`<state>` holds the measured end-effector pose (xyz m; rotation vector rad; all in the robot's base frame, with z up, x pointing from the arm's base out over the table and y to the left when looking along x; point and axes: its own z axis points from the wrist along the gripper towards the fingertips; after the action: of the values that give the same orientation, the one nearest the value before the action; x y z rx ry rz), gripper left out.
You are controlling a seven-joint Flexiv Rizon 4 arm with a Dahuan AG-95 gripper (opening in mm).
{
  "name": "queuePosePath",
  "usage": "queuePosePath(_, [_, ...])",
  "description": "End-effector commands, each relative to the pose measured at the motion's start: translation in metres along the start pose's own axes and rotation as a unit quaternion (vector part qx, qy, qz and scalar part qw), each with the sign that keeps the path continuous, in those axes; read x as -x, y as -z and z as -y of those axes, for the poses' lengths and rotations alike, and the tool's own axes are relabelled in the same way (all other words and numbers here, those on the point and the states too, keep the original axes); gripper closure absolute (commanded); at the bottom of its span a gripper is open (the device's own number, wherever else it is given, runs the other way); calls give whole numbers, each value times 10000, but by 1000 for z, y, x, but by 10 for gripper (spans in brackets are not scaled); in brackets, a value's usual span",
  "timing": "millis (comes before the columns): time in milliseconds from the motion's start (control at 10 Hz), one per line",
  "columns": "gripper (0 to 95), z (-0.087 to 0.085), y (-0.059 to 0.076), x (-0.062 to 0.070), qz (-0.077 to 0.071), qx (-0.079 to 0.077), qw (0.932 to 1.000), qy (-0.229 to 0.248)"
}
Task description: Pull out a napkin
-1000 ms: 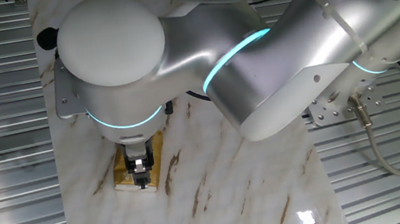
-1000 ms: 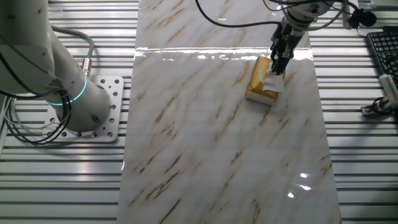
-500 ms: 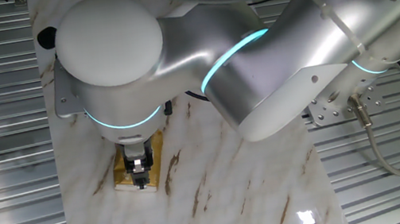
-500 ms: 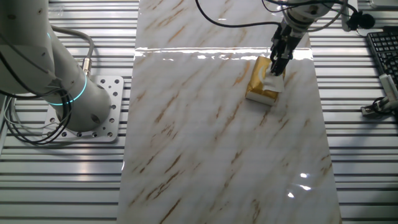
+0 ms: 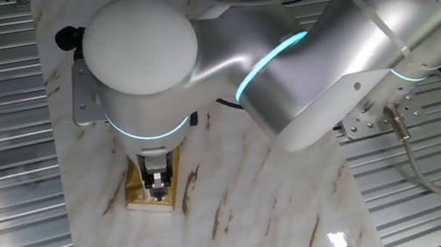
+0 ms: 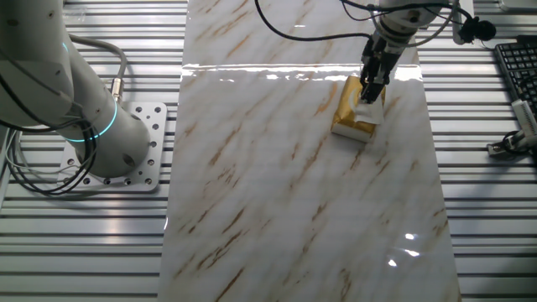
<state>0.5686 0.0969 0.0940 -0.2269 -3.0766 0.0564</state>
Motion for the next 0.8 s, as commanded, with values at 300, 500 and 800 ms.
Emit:
queuePosePath(300, [570,4,1,5,14,-17,10000,28])
queuePosePath(500, [760,4,1,6,25,-21,10000,-30])
queuePosePath(800, [760,10,2,10,44,-76,9999,-74])
